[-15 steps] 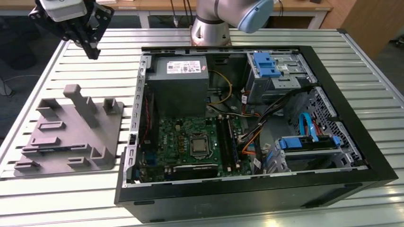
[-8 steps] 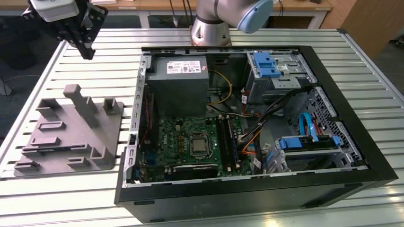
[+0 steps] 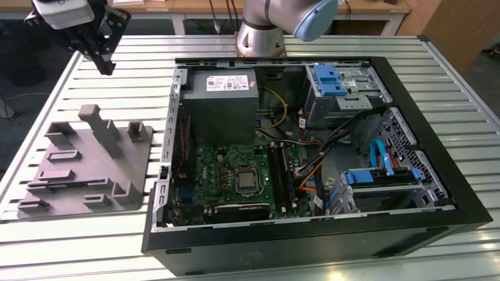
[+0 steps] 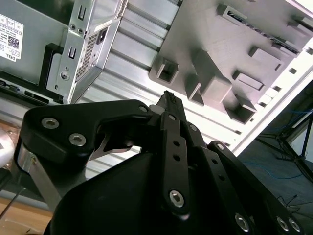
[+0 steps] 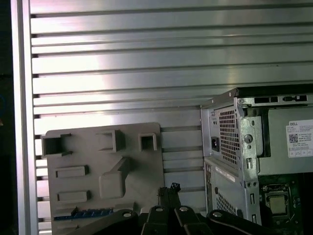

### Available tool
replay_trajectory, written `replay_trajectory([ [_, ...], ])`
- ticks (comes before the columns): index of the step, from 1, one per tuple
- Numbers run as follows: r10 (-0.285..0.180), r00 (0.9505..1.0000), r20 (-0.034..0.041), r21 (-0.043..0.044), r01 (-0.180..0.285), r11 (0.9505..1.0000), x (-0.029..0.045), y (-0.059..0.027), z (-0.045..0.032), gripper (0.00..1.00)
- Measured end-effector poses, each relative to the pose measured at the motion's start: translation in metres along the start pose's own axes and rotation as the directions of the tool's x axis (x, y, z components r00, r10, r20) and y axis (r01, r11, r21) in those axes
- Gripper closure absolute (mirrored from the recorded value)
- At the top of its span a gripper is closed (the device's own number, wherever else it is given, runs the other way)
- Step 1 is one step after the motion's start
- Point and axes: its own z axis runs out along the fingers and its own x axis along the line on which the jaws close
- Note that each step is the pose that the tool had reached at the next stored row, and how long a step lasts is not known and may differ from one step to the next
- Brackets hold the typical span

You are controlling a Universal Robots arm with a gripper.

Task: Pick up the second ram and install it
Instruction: 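Reach for the second ram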

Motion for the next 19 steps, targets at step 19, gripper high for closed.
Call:
replay_trajectory([
  [19, 0.0, 1.0, 0.0002, -0.0002, 0.0, 1.0, 0.0003, -0.0003, 0.0064, 0.9],
])
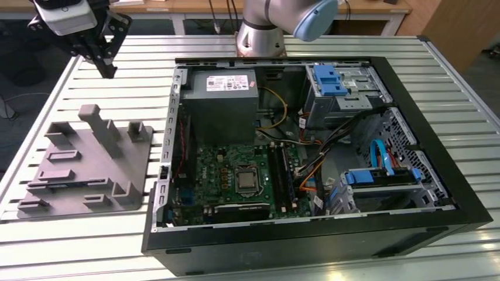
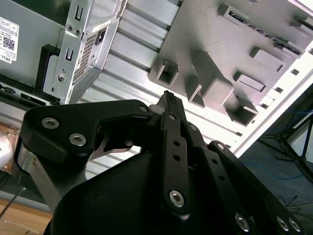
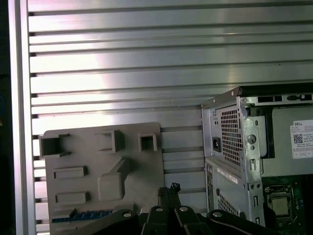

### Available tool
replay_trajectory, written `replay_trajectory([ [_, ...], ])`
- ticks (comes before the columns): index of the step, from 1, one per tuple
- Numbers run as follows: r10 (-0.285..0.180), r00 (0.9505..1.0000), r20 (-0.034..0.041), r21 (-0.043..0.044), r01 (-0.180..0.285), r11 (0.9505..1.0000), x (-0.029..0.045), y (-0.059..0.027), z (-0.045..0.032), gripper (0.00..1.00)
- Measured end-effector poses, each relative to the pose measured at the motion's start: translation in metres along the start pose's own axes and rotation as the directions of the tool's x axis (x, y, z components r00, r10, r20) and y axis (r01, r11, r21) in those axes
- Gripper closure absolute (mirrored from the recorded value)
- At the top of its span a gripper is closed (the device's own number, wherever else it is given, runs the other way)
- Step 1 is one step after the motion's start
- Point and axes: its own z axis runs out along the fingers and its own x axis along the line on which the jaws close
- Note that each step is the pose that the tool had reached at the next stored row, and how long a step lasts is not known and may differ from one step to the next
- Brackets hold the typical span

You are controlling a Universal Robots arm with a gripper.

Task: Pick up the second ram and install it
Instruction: 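Reach for the second ram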

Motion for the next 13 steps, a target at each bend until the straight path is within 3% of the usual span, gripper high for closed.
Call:
replay_trajectory([
  [8, 0.0, 1.0, 0.0002, 0.0024, 0.0, 1.0, 0.006, -0.0042, 0.0024, 0.9],
  [13, 0.0, 1.0, 0.0002, 0.0026, 0.0, 1.0, 0.0243, -0.012, 0.0055, 0.9],
])
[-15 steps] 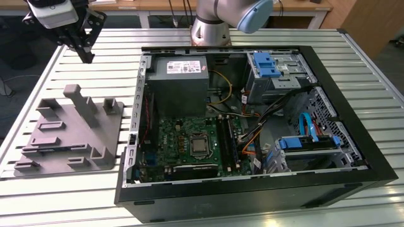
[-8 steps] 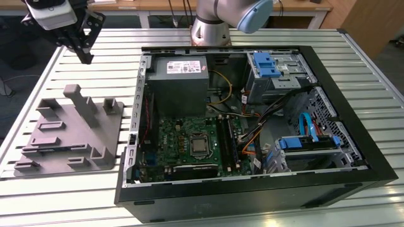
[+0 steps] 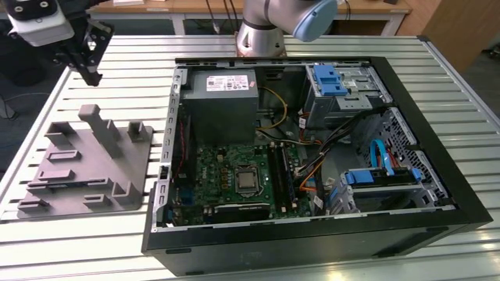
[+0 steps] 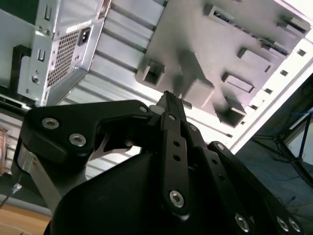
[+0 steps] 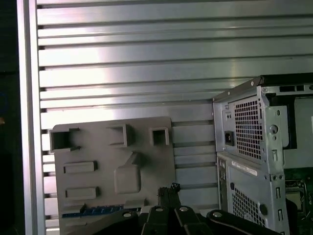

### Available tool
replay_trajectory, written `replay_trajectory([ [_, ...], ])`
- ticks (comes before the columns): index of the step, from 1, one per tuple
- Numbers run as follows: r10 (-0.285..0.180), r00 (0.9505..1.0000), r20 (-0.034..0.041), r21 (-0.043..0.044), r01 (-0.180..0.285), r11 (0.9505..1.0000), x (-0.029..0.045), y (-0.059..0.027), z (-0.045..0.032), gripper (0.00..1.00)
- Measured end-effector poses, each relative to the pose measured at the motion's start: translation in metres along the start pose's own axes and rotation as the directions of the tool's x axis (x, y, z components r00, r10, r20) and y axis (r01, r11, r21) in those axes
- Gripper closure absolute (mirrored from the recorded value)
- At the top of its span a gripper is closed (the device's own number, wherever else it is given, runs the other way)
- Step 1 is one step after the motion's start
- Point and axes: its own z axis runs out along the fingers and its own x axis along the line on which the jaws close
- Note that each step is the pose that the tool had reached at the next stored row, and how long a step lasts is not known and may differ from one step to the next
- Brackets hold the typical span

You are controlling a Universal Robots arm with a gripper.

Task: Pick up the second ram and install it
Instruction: 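Reach for the second ram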

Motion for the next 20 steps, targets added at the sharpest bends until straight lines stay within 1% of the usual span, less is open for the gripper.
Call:
replay_trajectory([
  [1, 0.0, 1.0, 0.0001, -0.0001, 0.0, 1.0, 0.0036, -0.0017, 0.0012, 0.9],
  [2, 0.0, 1.0, -0.0002, 0.0001, 0.0, 1.0, 0.0056, -0.0033, 0.0024, 0.9],
  [4, 0.0, 1.0, -0.0031, 0.0001, 0.0, 1.0, 0.0077, -0.0057, 0.0054, 0.9],
  [6, 0.001, 0.9999, -0.0161, 0.0011, -0.001, 1.0, 0.0087, -0.0071, 0.0072, 0.9],
  [8, 0.001, 0.9994, -0.0332, 0.0024, -0.001, 1.0, 0.0099, -0.008, 0.0086, 0.9],
  [9, 0.001, 0.9992, -0.0397, 0.003, -0.001, 1.0, 0.0104, -0.0086, 0.0094, 0.9],
  [10, 0.0, 0.9991, -0.0427, 0.0034, 0.0, 1.0, 0.0115, -0.01, 0.0104, 0.9],
  [13, -0.001, 0.9991, -0.0433, 0.0032, 0.001, 1.0, 0.0161, -0.0171, 0.0137, 0.9],
  [14, -0.001, 0.9991, -0.0434, 0.0029, 0.001, 1.0, 0.0197, -0.0212, 0.0159, 0.9],
  [15, -0.001, 0.9991, -0.0433, 0.0027, 0.001, 1.0, 0.0222, -0.0234, 0.0173, 0.9],
  [18, -0.001, 0.9989, -0.0461, 0.003, 0.002, 1.0, 0.0258, -0.0257, 0.0214, 0.9],
  [20, -0.001, 0.9989, -0.0464, 0.0028, 0.001, 1.0, 0.0275, -0.0271, 0.0237, 0.9],
])
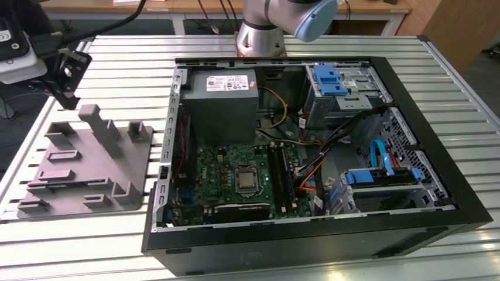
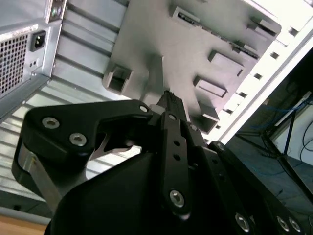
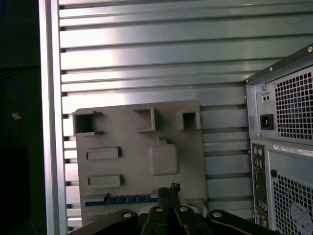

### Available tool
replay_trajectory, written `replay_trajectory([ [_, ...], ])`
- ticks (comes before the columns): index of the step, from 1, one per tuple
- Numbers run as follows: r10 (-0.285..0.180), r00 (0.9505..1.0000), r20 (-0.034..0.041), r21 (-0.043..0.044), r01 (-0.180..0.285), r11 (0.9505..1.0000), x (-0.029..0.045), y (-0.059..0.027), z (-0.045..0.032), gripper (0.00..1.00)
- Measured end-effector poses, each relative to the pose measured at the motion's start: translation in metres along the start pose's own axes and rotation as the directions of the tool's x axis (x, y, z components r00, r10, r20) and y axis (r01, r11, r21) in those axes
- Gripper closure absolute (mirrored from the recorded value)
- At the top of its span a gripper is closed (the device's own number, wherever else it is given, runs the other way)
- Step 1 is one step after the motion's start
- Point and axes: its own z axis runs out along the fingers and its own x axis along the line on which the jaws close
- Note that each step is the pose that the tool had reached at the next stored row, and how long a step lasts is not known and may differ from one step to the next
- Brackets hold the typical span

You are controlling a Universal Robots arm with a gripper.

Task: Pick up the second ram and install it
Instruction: 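Reach for the second ram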

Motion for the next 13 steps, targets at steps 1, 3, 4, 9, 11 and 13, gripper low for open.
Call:
replay_trajectory([
  [1, 0.0, 1.0, -0.0001, -0.0001, 0.0, 1.0, 0.0014, -0.0008, 0.001, 0.9],
  [3, 0.0, 1.0, 0.0, -0.0002, 0.0, 1.0, 0.0038, -0.0026, 0.0028, 0.9],
  [4, 0.0, 1.0, 0.0, -0.0003, 0.0, 1.0, 0.0048, -0.0034, 0.0036, 0.9],
  [9, 0.0, 1.0, 0.0, -0.0004, 0.0, 1.0, 0.0065, -0.0053, 0.0095, 0.9],
  [11, 0.0, 1.0, 0.0, -0.0003, 0.0, 1.0, 0.0066, -0.0058, 0.0116, 0.9],
  [13, 0.0, 1.0, -0.0001, -0.0003, 0.0, 1.0, 0.0066, -0.0062, 0.0141, 0.9],
])
